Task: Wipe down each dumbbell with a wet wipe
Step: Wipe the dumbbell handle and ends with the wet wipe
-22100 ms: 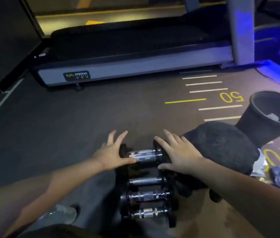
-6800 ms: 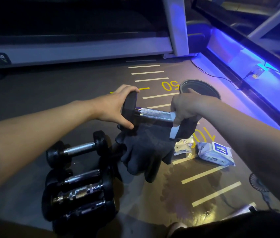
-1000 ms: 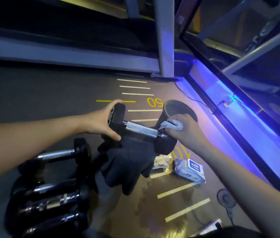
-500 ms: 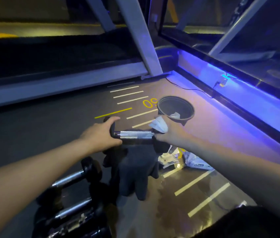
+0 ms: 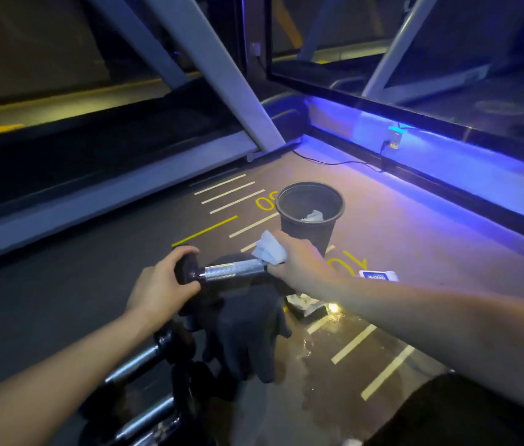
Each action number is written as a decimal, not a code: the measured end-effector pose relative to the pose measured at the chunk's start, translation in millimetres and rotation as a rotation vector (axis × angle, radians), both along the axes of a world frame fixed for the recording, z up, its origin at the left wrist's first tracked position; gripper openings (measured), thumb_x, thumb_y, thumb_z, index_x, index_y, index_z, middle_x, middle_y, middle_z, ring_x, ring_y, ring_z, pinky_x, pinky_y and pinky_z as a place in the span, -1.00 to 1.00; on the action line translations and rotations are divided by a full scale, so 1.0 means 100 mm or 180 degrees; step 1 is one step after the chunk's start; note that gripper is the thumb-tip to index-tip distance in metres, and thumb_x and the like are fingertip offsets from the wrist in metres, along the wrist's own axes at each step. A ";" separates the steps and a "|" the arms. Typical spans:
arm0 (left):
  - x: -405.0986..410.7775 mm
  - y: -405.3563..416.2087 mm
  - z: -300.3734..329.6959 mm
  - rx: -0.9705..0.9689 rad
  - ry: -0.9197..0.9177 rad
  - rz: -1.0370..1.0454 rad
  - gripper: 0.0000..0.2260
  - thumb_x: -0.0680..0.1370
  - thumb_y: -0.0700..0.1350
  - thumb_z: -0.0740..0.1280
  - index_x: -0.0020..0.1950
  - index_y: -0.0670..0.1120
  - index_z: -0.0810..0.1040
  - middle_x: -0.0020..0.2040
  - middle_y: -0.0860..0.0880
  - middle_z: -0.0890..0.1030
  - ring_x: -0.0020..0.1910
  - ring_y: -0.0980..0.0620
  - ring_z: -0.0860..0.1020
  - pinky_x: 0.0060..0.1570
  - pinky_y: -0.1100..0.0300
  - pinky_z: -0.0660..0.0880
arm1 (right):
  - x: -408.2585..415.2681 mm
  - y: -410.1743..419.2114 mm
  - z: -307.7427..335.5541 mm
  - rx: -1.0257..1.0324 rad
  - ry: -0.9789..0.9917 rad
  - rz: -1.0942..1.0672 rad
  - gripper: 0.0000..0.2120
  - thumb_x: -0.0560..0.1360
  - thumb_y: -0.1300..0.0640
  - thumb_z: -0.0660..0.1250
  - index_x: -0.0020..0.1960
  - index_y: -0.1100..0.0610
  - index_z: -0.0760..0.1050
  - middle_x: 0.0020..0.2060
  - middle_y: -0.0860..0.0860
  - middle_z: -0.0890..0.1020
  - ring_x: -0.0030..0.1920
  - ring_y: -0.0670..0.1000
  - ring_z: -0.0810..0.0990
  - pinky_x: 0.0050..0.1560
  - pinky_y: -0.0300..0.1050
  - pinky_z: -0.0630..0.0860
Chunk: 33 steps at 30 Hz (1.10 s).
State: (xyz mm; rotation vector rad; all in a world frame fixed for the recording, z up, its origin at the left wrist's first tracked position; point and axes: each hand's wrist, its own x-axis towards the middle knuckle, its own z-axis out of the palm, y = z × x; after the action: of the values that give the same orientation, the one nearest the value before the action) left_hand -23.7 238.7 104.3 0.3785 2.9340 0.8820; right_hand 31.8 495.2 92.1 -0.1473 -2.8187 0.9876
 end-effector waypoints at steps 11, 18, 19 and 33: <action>0.16 0.83 0.34 0.0189 0.0475 -0.0505 -0.53 0.37 -0.04 0.47 0.25 0.25 0.53 0.02 0.08 0.69 0.03 -0.06 0.63 -0.02 0.12 0.54 | 0.50 0.77 0.34 -0.0185 0.0307 -0.0416 -0.65 0.31 0.02 0.39 0.06 -0.06 0.42 -0.17 -0.05 0.60 -0.13 0.09 0.56 -0.12 -0.03 0.50; 0.41 1.71 0.32 0.0318 0.0392 -0.0848 -0.54 0.35 -0.02 0.46 0.22 0.24 0.53 0.07 0.06 0.69 0.07 -0.08 0.62 -0.03 0.10 0.54 | 1.03 1.41 0.35 0.0020 0.0288 -0.0903 -0.60 0.40 -0.04 0.40 0.20 -0.04 0.44 -0.11 0.01 0.61 -0.08 0.15 0.57 -0.17 -0.08 0.39; 0.45 1.82 0.27 0.0344 0.0362 -0.0883 -0.54 0.34 -0.03 0.45 0.22 0.24 0.54 0.08 0.06 0.69 0.08 -0.08 0.62 -0.01 0.10 0.54 | 1.11 1.47 0.30 0.0005 0.0264 -0.0976 -0.54 0.36 -0.11 0.37 0.23 -0.05 0.42 -0.06 0.05 0.64 -0.05 0.17 0.59 -0.11 -0.04 0.47; 0.68 2.45 -1.05 -0.0106 -0.0348 -0.0902 -0.55 0.36 -0.02 0.43 0.22 0.28 0.52 0.05 0.01 0.69 0.07 -0.14 0.62 -0.05 0.06 0.56 | 1.55 1.87 -1.12 -0.0172 -0.0324 -0.1383 -0.64 0.46 0.06 0.37 0.24 0.02 0.47 0.01 0.13 0.66 0.03 0.25 0.57 -0.17 -0.01 0.42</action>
State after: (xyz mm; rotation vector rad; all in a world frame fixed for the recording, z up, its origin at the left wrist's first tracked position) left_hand 44.4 483.4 -0.6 0.6985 2.7013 0.7866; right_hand 186.7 682.3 -19.4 -0.7970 -2.6689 0.9703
